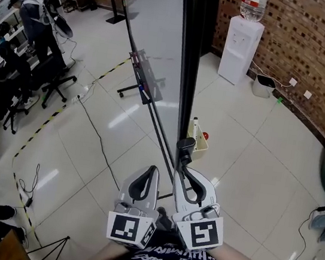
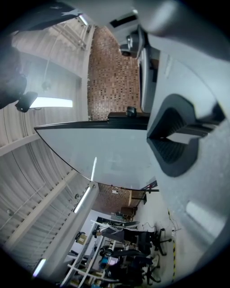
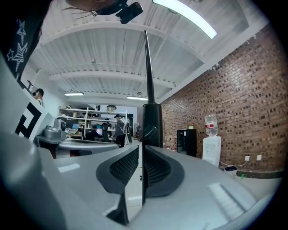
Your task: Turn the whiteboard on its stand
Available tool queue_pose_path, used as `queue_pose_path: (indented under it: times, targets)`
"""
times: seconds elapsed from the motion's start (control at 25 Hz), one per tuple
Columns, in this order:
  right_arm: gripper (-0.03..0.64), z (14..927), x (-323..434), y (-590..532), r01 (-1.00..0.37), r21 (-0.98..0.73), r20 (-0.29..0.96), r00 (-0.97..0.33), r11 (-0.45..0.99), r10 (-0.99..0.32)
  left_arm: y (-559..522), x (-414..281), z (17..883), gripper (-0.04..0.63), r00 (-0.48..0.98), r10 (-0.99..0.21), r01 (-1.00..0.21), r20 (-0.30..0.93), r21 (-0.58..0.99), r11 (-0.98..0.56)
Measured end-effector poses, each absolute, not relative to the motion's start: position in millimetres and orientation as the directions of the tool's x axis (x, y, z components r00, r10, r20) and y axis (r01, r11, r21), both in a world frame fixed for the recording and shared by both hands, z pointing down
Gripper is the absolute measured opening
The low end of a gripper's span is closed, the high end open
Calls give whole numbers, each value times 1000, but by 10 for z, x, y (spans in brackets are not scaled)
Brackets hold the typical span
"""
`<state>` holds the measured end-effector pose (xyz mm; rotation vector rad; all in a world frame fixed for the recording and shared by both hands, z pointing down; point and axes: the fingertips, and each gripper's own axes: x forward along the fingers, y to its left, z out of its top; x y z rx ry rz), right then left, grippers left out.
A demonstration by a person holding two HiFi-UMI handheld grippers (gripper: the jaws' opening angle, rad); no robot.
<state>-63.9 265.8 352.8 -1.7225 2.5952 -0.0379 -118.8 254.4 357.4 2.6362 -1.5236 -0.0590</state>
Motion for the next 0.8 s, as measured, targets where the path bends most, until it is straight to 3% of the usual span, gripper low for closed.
queue_pose_path:
  times: [0.12, 0.8]
  targets:
    - [11, 3457, -642, 2661, -918, -38, -35, -393, 394, -919, 2561, -1157, 3518, 6, 507, -862, -858, 5, 98, -504]
    - [9, 3614, -820, 2624, -877, -11, 66, -479, 480, -875, 2576, -1150, 3551, 6, 498, -867, -863, 15, 107, -494]
